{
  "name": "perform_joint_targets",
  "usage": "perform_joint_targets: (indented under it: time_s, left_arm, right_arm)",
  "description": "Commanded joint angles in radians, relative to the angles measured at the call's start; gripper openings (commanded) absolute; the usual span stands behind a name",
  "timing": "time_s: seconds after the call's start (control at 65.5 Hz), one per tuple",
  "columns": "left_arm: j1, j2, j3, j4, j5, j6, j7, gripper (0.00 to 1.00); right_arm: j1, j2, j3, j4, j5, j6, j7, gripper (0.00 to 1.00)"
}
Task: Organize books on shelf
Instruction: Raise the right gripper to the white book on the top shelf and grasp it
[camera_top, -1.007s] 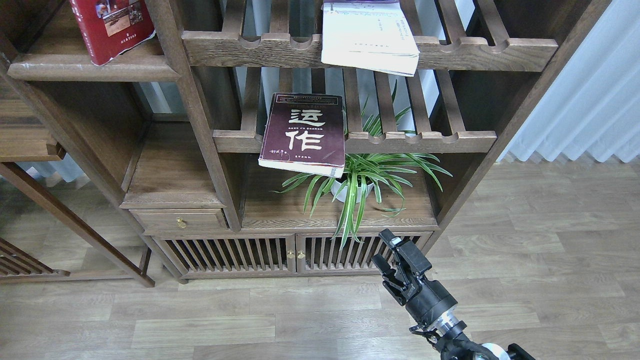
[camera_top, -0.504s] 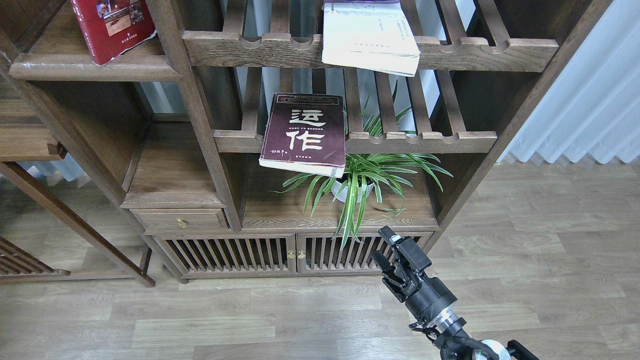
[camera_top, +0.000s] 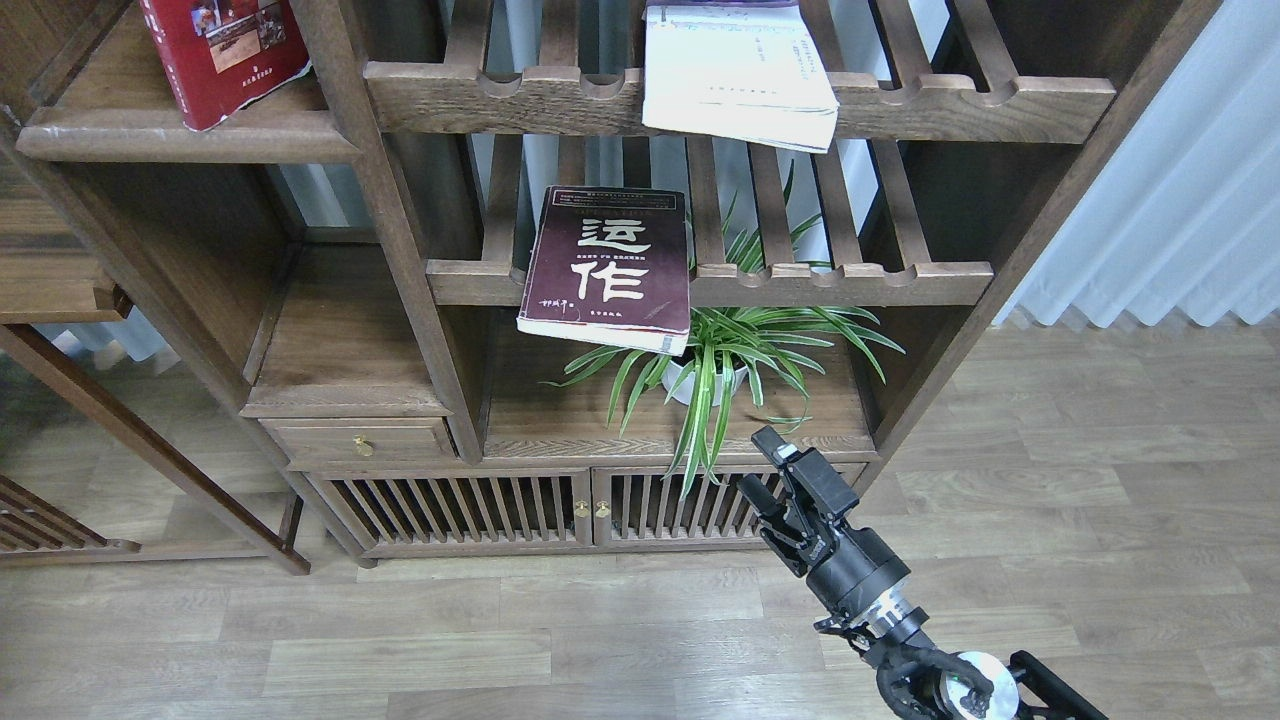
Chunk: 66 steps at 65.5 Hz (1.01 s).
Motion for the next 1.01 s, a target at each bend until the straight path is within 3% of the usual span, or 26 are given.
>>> perform_joint_targets:
  time_s: [0.0,0.229,0.443,0.717,0.992]
  left_arm:
    - [0.062,0.028,0.001,-0.056,-0.024,-0.009,0.0,0.98]
    - [0.139,0.006,0.004,-0.077,-0.026,-0.02,0.0,0.99]
    - [0.281,-0.146,-0.029,-0.051,-0.041,-0.033,0.0,0.99]
    - [0.534,-0.337,-0.258,-0.016,-0.032,-0.029,0.0,0.99]
    - [0.721,-0.451,-0.422,-0.035,-0.029,-0.037,0.0,0.99]
  right_arm:
    - [0.001,-0.006,-0.003,0.013,0.0,0.0,0.0,0.96]
    - [0.015,-0.026,0.023,0.077,0.003,0.0,0.003,0.95]
    - [0.059,-0.054,0.026,0.179,0.0,0.0,0.009,0.94]
    - [0.156,-0.08,0.023,0.216,-0.008,0.0,0.009,0.93]
    - [0.274,-0.077,0.024,0.231,-0.012,0.0,0.009,0.93]
